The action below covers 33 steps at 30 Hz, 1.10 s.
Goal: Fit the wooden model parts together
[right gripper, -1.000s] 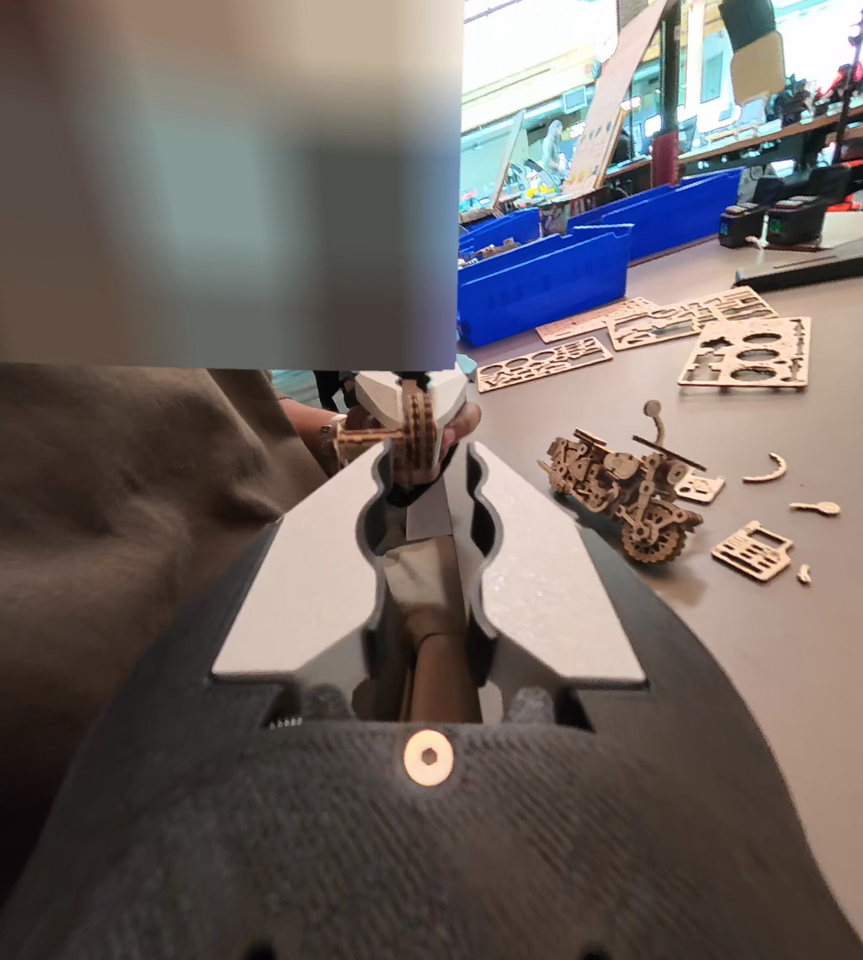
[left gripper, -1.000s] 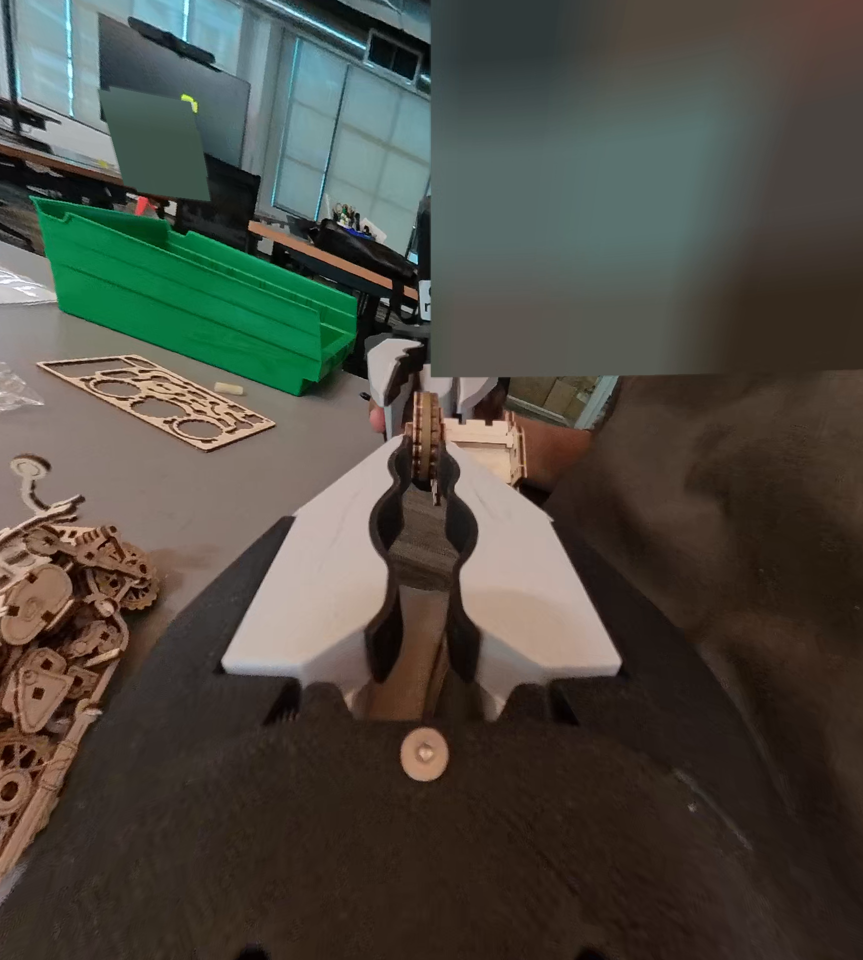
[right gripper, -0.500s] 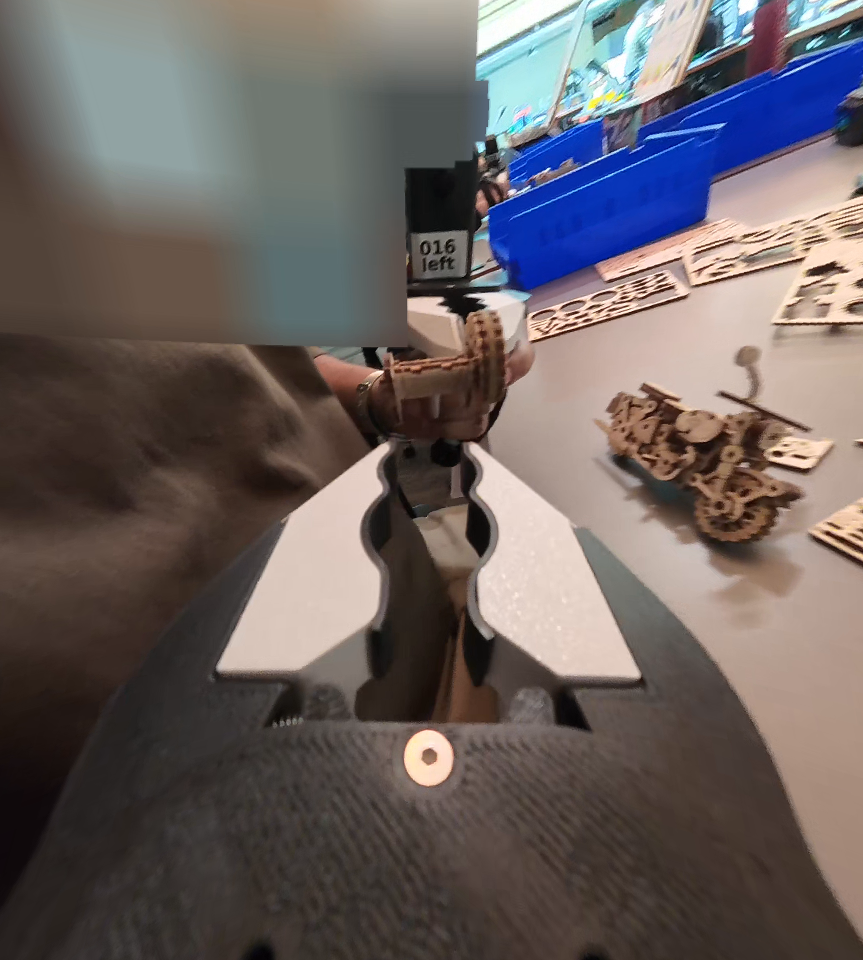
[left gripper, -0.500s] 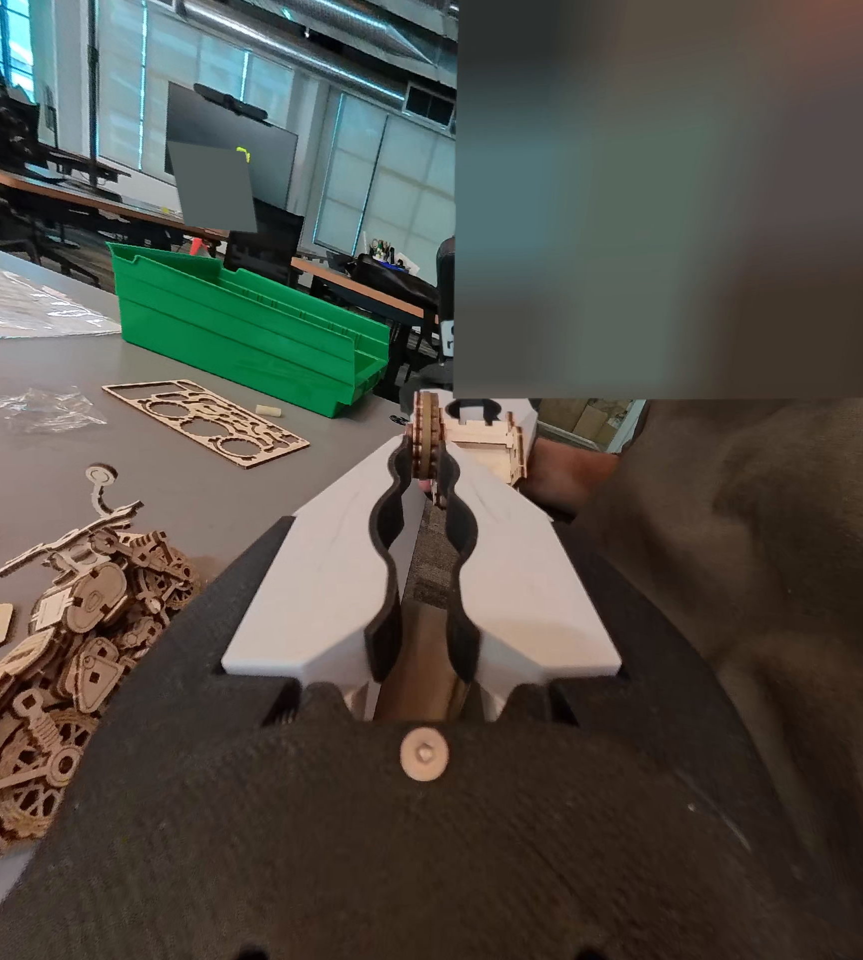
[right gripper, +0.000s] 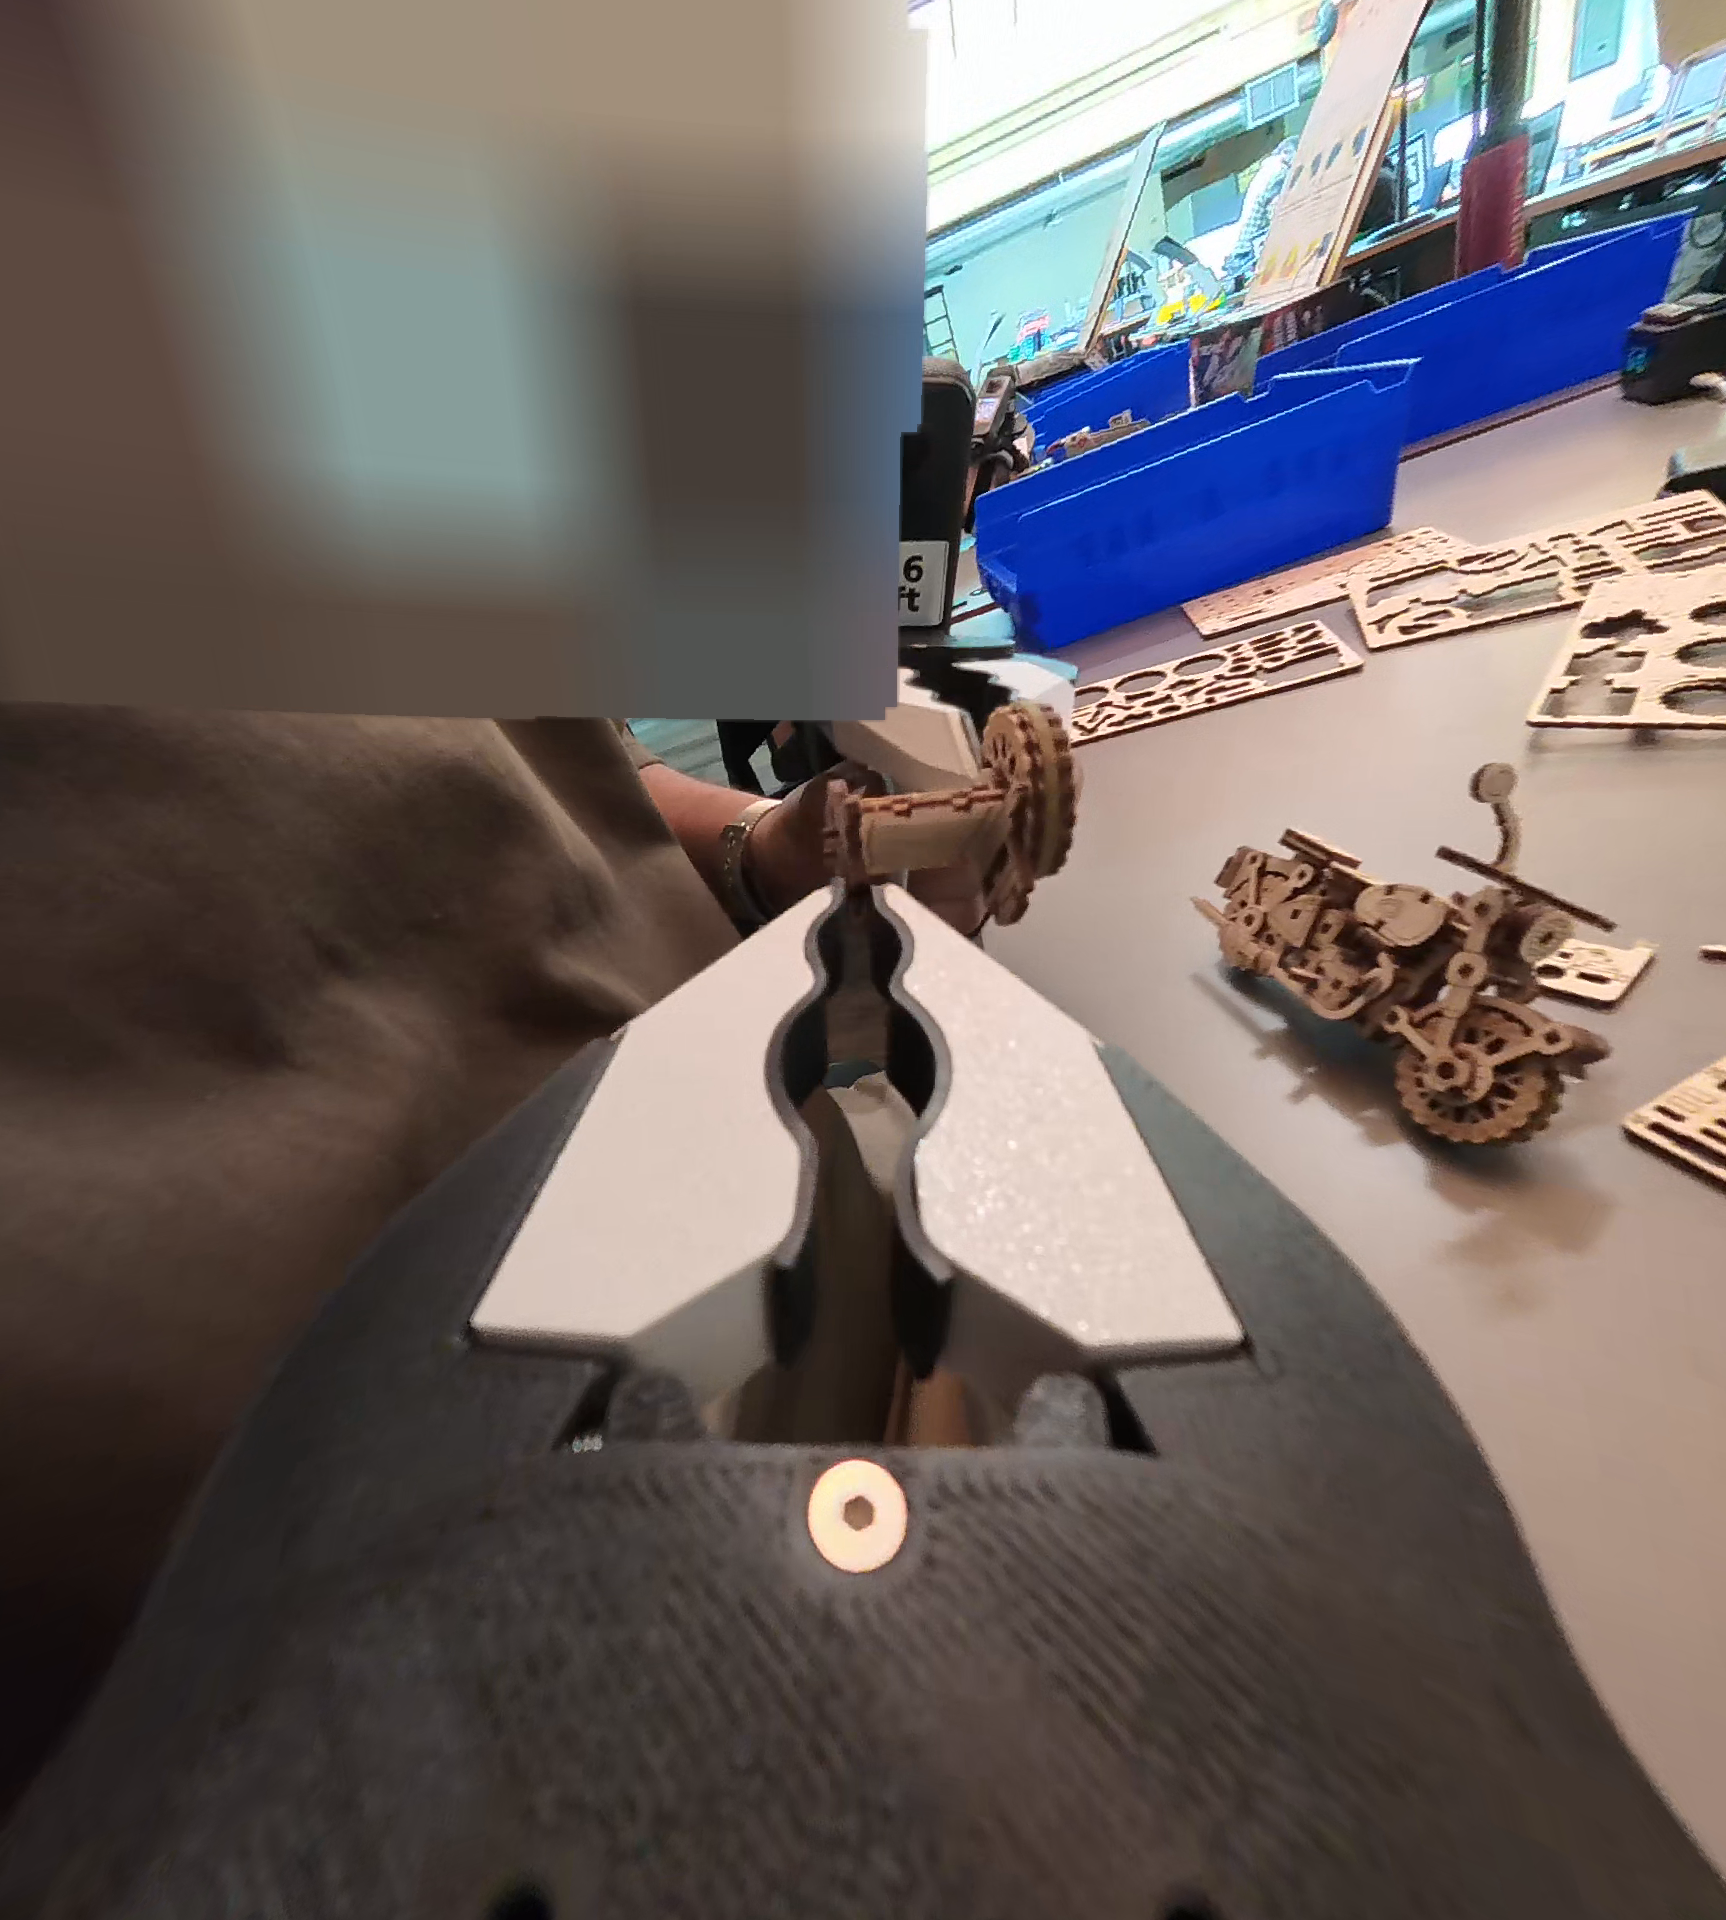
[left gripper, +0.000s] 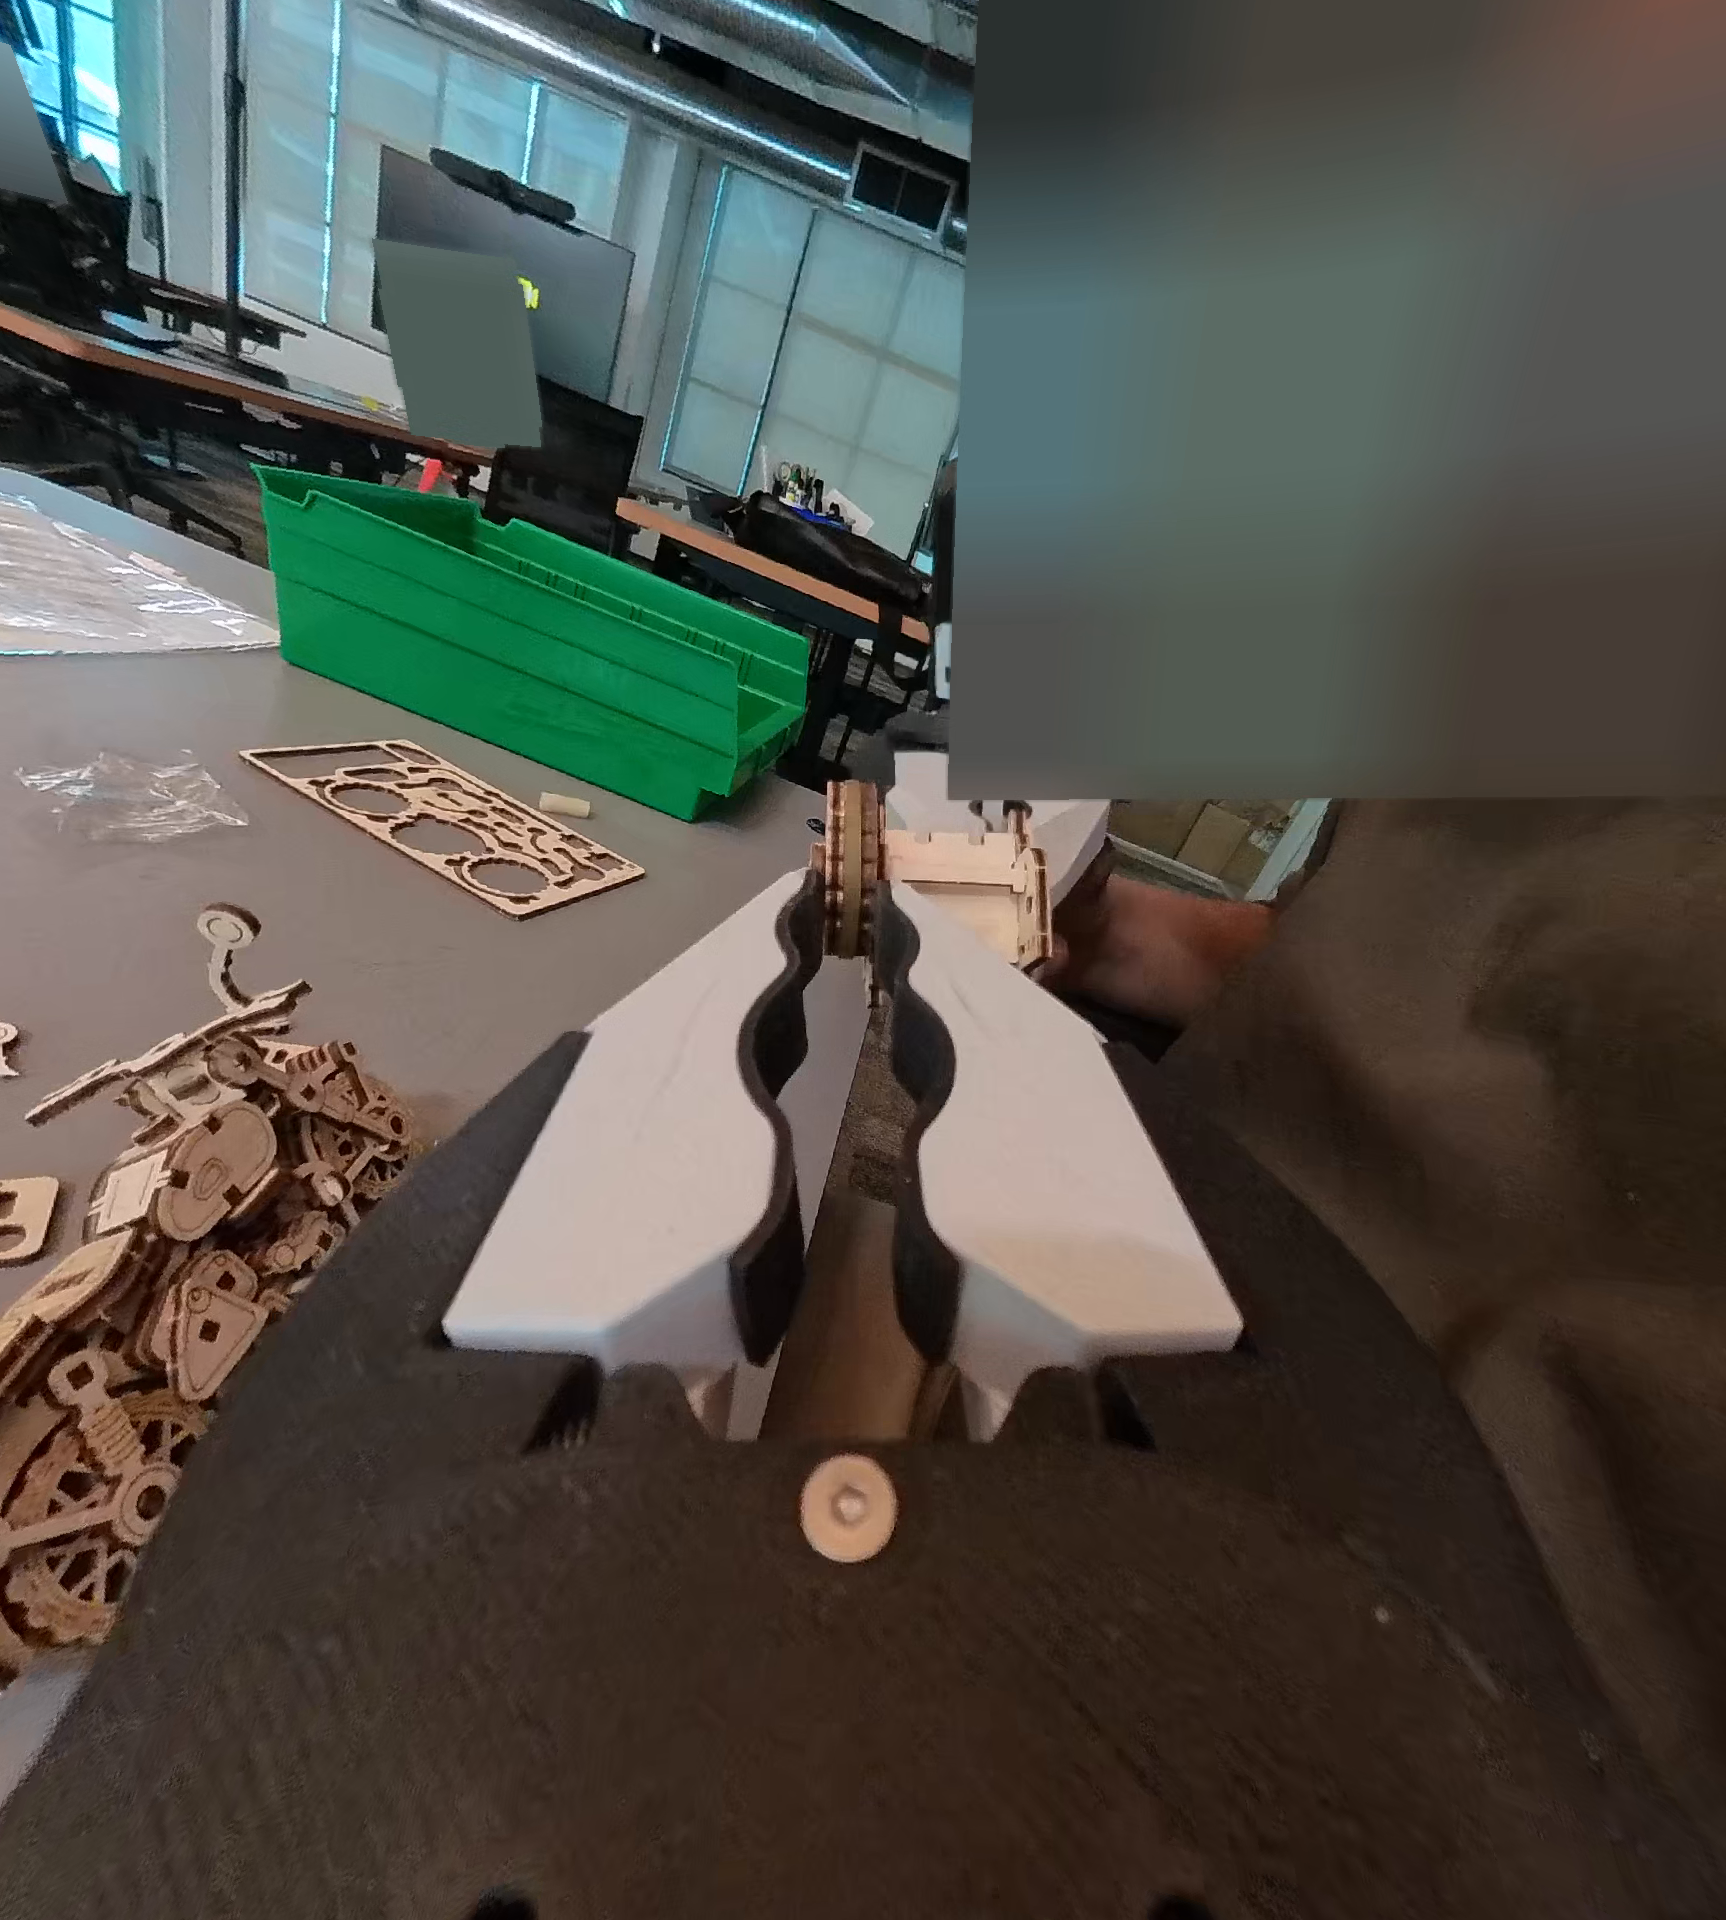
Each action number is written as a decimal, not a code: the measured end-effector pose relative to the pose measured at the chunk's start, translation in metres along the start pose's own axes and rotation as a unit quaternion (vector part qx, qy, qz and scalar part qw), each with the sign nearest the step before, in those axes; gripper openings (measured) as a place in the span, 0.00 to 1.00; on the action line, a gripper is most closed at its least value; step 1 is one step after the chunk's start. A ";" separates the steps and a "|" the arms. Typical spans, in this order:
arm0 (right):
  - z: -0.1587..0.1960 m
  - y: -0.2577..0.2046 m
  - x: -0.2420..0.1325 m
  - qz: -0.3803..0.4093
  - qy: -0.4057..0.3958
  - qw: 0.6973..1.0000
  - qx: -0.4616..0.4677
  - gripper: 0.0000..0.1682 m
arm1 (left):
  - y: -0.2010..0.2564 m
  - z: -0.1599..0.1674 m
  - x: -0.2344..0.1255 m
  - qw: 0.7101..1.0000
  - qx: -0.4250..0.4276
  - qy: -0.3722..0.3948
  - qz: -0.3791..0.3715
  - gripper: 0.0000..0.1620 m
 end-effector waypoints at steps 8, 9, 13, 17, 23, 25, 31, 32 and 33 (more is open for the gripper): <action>-0.007 0.000 -0.007 0.002 0.015 1.000 -0.007 0.01 | 0.000 0.003 0.001 1.000 0.002 -0.015 -0.003 0.03; -0.008 0.001 -0.008 0.003 0.018 1.000 -0.006 0.00 | -0.001 0.005 0.002 1.000 0.005 -0.022 -0.007 0.03; -0.007 -0.001 -0.008 0.003 0.014 1.000 -0.008 0.02 | 0.000 0.012 0.006 0.998 0.029 -0.058 -0.020 0.03; -0.002 -0.005 -0.003 0.002 -0.003 1.000 -0.023 0.03 | 0.003 0.020 0.011 0.991 0.074 -0.102 -0.034 0.03; 0.002 -0.009 0.000 0.008 -0.021 0.999 -0.046 0.04 | 0.007 0.028 0.017 0.982 0.119 -0.140 -0.042 0.04; 0.000 -0.007 -0.001 0.010 -0.014 0.999 -0.045 0.04 | 0.007 0.027 0.017 0.982 0.118 -0.138 -0.043 0.03; -0.020 0.004 -0.016 0.018 0.041 0.999 0.021 0.07 | 0.001 0.014 0.007 0.985 0.122 -0.100 -0.076 0.04; -0.021 0.008 -0.017 0.017 0.046 0.998 0.047 0.09 | -0.001 0.011 0.005 0.984 0.125 -0.093 -0.085 0.03; -0.022 0.012 -0.017 0.011 0.047 0.996 0.075 0.11 | -0.002 0.009 0.003 0.984 0.128 -0.087 -0.093 0.04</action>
Point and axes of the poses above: each gripper's, where its closed fingertips meet, x out along the fingers, z out of its underside, y = z × x across the jaws, the point moved 4 cm from there along -x, back along the fingers, and after that the axes turned 14 degrees about z, right-handed, at the moved point
